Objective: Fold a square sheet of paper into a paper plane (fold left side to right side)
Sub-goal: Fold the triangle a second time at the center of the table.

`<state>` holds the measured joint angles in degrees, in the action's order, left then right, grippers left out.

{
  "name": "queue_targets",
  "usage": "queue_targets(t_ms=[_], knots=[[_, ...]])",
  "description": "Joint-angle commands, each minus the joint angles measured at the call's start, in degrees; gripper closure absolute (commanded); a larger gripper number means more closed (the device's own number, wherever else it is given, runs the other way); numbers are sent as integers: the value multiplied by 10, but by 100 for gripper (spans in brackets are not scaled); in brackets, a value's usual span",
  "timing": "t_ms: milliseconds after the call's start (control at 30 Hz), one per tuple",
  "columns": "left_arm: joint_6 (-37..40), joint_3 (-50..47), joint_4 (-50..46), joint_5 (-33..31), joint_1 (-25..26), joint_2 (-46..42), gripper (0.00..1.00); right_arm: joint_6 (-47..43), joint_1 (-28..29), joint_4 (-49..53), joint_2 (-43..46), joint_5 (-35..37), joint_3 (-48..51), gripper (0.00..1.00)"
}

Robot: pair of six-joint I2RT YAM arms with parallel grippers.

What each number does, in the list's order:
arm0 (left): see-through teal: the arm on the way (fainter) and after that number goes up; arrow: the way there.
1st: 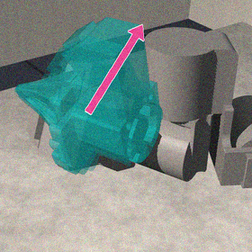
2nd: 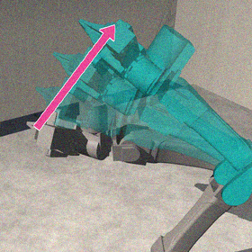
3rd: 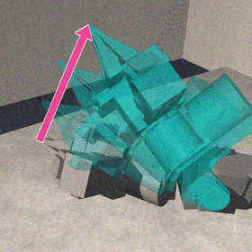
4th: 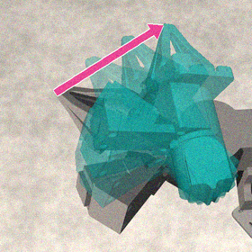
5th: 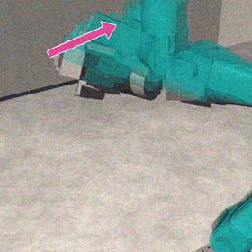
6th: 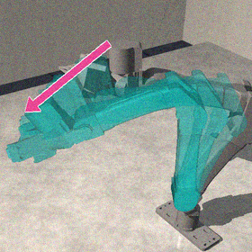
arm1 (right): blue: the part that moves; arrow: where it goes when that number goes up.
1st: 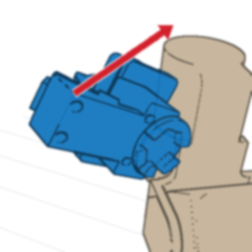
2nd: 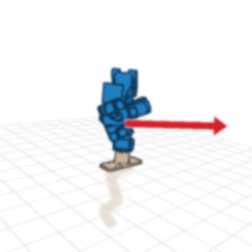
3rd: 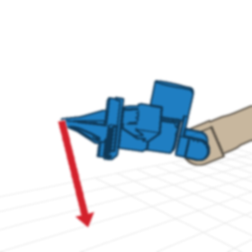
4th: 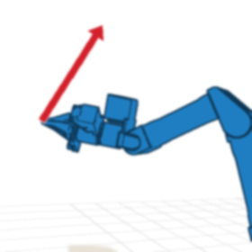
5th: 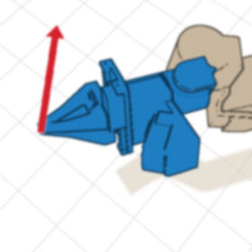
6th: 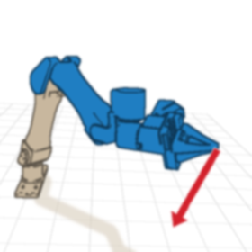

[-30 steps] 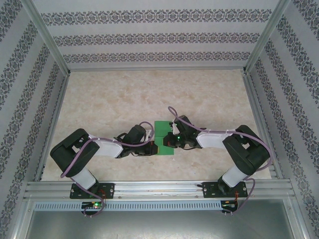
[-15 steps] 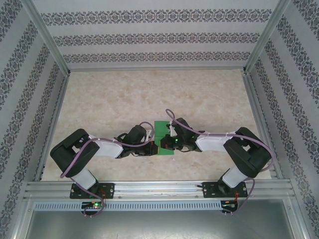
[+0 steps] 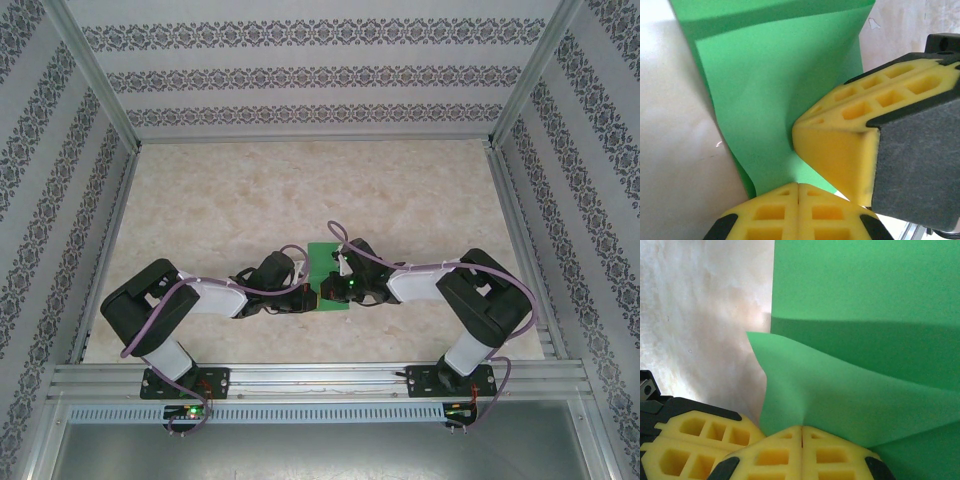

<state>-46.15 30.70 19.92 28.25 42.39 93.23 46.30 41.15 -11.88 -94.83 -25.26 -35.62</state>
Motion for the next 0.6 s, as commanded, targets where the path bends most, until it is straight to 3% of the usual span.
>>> queue_targets(t_ms=[0,567], knots=[[-7,-4,-66,-41,16,25,100,-21,4,22,-10,34,-7,100],[-29,-10,-62,-49,16,47,100,-77,-58,76,-7,55,-12,100]])
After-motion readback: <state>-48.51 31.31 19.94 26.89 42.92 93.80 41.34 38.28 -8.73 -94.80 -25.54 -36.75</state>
